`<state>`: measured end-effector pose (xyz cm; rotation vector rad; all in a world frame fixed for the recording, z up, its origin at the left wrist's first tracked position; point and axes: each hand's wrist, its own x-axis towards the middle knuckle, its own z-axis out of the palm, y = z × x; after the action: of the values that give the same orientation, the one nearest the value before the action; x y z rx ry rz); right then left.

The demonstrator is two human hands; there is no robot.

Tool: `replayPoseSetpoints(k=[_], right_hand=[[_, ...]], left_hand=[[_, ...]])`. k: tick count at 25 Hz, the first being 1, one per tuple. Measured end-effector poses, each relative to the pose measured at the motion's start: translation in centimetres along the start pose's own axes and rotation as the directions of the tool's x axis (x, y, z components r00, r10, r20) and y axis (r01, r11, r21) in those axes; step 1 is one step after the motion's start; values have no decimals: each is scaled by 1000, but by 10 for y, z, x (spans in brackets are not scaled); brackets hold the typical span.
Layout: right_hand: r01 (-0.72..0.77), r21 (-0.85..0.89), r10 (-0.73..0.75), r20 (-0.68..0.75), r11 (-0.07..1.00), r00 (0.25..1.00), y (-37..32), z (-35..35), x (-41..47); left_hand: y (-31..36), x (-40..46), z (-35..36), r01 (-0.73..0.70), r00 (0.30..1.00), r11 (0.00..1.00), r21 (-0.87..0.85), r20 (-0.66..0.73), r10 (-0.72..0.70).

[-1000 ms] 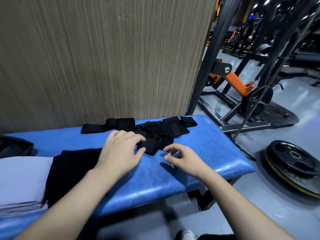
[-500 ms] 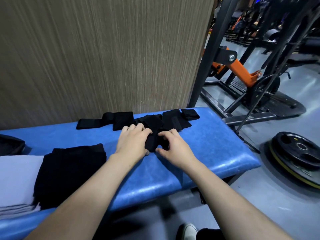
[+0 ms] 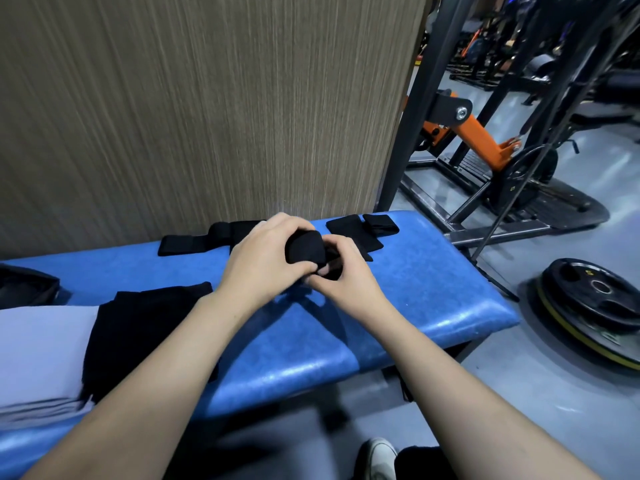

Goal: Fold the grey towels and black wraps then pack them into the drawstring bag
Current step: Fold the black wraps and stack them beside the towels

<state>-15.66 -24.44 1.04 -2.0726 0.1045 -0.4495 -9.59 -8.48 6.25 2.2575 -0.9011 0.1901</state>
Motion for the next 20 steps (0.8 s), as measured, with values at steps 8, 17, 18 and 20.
replayPoseSetpoints(k=[8, 17, 18, 20], right_hand=[[-114, 68, 112, 25, 991, 993, 2, 16, 14], [-195, -54, 196, 6, 979, 981, 7, 16, 27], [-183, -88, 186, 32, 979, 982, 2, 16, 26], [-171, -79, 180, 128, 982, 975, -5, 19, 20]], left_hand=[[8, 9, -13, -3, 985, 873, -487, -153, -83], [-2, 10, -33, -97, 970, 731, -675, -227, -81], [-4, 9, -33, -92, 971, 720, -687, -221, -87], [-5, 9, -35, -93, 972, 686, -722, -215, -94]])
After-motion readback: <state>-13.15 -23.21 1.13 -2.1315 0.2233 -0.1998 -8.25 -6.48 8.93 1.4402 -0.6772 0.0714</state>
